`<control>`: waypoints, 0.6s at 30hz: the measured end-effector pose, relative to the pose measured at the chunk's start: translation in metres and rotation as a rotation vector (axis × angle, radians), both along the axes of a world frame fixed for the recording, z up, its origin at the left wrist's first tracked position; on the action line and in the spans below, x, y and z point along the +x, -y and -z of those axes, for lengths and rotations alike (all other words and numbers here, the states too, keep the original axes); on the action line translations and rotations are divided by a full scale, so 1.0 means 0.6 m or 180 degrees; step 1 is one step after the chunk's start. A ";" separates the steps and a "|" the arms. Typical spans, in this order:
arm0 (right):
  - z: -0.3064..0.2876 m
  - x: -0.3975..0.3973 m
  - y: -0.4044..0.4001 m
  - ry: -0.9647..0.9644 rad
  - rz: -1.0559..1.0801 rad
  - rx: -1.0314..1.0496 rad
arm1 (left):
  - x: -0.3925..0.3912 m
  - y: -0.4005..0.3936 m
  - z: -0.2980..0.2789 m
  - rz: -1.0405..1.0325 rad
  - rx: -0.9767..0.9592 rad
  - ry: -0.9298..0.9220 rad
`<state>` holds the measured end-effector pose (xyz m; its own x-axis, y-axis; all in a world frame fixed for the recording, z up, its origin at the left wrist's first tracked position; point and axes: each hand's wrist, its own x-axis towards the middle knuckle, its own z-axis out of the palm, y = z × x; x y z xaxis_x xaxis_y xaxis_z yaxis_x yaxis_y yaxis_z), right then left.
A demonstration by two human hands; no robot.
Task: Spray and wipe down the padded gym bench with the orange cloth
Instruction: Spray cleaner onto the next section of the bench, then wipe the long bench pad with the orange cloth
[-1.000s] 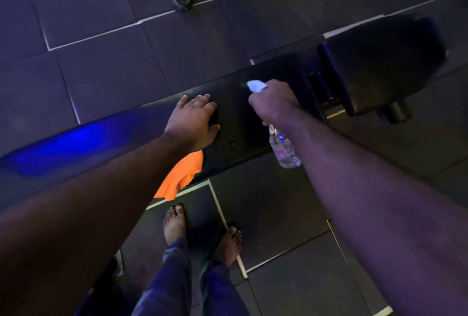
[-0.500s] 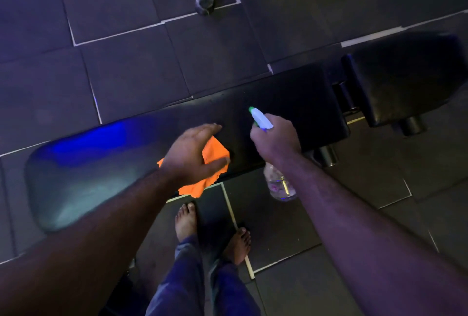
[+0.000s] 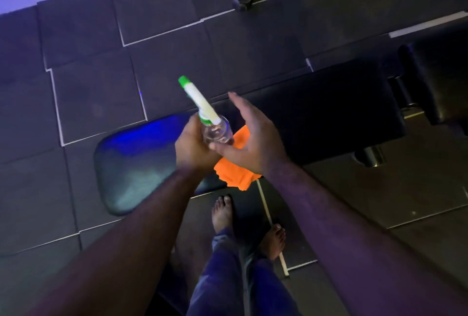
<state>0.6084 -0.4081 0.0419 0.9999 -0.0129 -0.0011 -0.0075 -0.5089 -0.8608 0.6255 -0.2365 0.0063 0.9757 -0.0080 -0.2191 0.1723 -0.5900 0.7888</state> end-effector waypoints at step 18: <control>0.195 -0.097 0.006 -0.0898 -0.0912 -0.2547 | -0.001 -0.096 0.092 -0.0826 0.0178 0.0390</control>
<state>0.5500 -0.4120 -0.0750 0.9288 0.1347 -0.3452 0.0543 -0.9710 -0.2329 0.6249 -0.1787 -0.0486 0.9627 0.2541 -0.0926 0.2287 -0.5817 0.7806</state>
